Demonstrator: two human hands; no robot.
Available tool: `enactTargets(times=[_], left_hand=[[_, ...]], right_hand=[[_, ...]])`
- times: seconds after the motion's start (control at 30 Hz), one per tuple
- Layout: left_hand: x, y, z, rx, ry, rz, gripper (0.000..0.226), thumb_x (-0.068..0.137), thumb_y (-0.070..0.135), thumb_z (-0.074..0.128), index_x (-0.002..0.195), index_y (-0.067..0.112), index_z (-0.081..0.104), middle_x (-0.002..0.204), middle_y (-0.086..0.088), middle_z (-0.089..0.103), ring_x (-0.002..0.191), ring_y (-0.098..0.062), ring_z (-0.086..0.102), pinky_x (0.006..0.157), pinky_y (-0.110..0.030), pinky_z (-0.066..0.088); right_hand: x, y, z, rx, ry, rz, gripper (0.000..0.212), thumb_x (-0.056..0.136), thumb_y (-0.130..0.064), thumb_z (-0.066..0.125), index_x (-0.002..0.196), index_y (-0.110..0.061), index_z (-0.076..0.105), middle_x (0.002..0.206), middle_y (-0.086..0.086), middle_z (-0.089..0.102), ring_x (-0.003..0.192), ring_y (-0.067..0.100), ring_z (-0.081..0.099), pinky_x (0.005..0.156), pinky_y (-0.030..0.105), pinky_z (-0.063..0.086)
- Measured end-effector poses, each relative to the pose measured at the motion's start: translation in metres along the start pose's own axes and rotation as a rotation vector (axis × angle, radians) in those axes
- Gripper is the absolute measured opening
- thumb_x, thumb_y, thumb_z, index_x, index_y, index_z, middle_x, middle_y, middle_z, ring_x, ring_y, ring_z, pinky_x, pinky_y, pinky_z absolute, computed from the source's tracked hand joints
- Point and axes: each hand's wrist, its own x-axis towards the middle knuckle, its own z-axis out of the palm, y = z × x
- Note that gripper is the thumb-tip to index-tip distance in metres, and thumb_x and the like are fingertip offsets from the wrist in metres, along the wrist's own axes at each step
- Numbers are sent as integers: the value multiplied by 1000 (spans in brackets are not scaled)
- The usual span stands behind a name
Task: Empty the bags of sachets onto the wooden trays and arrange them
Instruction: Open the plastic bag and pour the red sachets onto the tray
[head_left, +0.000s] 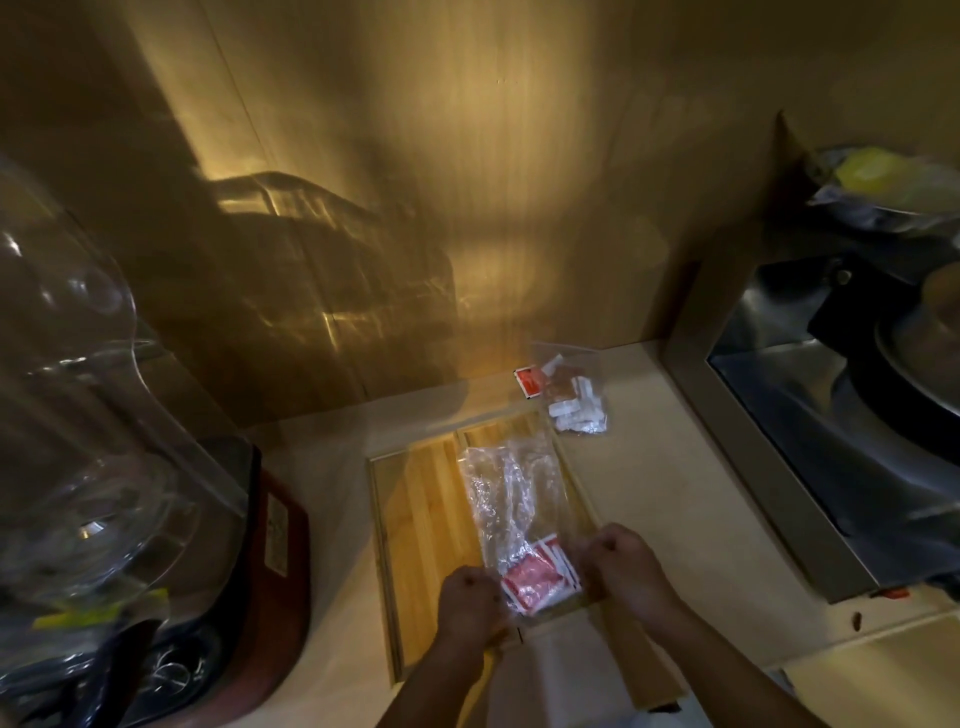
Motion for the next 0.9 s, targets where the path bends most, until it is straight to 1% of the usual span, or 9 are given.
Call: enactTargets(times=[0.13, 0.2, 0.3, 0.37, 0.43, 0.57, 0.63, 0.77, 0.9], left_hand=[[-4, -4, -3, 25, -85, 16, 9, 75, 4, 71, 82, 5, 65, 77, -12, 66, 60, -17, 56, 48, -24, 43], [-6, -8, -2, 80, -129, 31, 10, 69, -4, 71, 78, 1, 70, 68, -10, 67, 51, -11, 56, 44, -20, 42], [-5, -10, -1, 13, -40, 15, 29, 70, -19, 58, 56, 6, 55, 54, -10, 53, 46, -18, 48, 44, -26, 39], [-5, -5, -3, -135, -45, -79, 31, 76, -23, 44, 59, 4, 44, 54, -12, 47, 50, -19, 42, 34, -19, 37], [-8, 0, -5, -75, -73, -105, 27, 76, -18, 39, 61, 4, 42, 50, -12, 47, 49, -19, 40, 31, -16, 36], [-9, 13, -7, -90, -63, -50, 30, 82, -14, 48, 62, 8, 48, 59, -13, 53, 44, -18, 45, 39, -21, 39], [-12, 26, -7, -104, -88, 14, 33, 84, -14, 42, 60, 7, 49, 56, -11, 53, 37, -13, 44, 40, -19, 36], [-12, 54, -12, -216, -107, 69, 25, 87, -13, 39, 73, 4, 49, 57, -8, 45, 41, -13, 41, 40, -21, 34], [-14, 55, -17, -162, -126, 77, 22, 86, -12, 41, 75, 5, 50, 57, -7, 48, 40, -12, 44, 45, -24, 40]], right_hand=[[-3, 4, 1, -179, -232, -87, 28, 70, -11, 77, 57, -21, 54, 56, -7, 58, 57, 7, 54, 59, 24, 42], [-6, 9, 3, -330, -292, -115, 32, 64, -10, 78, 50, -29, 56, 46, -10, 52, 51, -3, 49, 56, 18, 40], [-2, 24, 7, -385, -211, -153, 37, 64, -17, 73, 53, -49, 56, 49, -6, 46, 61, 9, 47, 65, 32, 44], [0, 31, 8, -344, -197, -127, 26, 69, -18, 64, 53, -37, 59, 52, -5, 49, 66, 16, 52, 67, 37, 47], [1, 28, 8, -309, -143, -128, 28, 73, -16, 62, 48, -28, 59, 52, -5, 53, 65, 18, 55, 67, 39, 49], [5, 15, 3, -298, -51, -159, 40, 86, -15, 61, 49, -22, 46, 52, -9, 49, 58, 13, 49, 53, 17, 34], [8, 3, 0, -258, -20, -164, 40, 86, -16, 61, 50, -21, 44, 50, -7, 48, 52, 8, 45, 50, 17, 34], [8, -27, -7, -71, -24, -183, 34, 87, -14, 58, 55, -14, 47, 53, 11, 57, 44, 21, 52, 53, 31, 44], [3, -38, -13, -107, -112, -113, 30, 87, -8, 54, 58, -10, 47, 53, 12, 57, 35, 15, 49, 39, 21, 40]])
